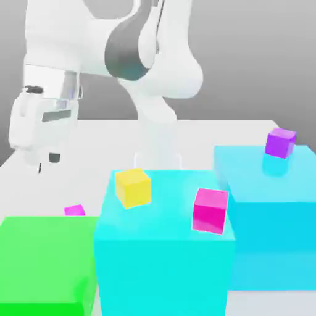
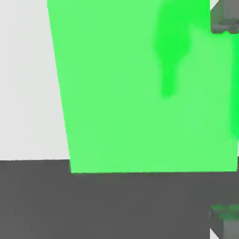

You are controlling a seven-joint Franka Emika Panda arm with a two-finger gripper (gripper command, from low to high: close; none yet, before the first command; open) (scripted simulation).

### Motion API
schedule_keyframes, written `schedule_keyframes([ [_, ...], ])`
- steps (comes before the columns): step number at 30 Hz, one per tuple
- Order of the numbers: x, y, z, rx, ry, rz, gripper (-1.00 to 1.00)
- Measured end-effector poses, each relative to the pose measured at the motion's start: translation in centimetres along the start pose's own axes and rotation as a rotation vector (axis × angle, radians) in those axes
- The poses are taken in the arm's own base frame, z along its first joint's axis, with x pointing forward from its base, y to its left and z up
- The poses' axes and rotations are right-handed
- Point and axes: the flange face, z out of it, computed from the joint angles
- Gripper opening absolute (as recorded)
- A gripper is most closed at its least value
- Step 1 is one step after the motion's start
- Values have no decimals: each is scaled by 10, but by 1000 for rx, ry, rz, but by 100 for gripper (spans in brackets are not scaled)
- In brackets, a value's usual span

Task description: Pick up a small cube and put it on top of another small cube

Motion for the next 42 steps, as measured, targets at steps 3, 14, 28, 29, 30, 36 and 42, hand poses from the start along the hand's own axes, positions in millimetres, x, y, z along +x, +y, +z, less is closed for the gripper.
schedule_keyframes([
  [3,28,9,29,-39,40,180,0],
  [14,126,72,110,-149,209,828,0],
  [28,140,91,173,-155,220,875,-100],
  [29,141,92,177,-154,221,875,-100],
  [30,141,91,175,-154,221,875,-100],
  [36,135,81,137,-154,221,873,-100],
  [42,100,56,98,-169,202,702,-100],
])
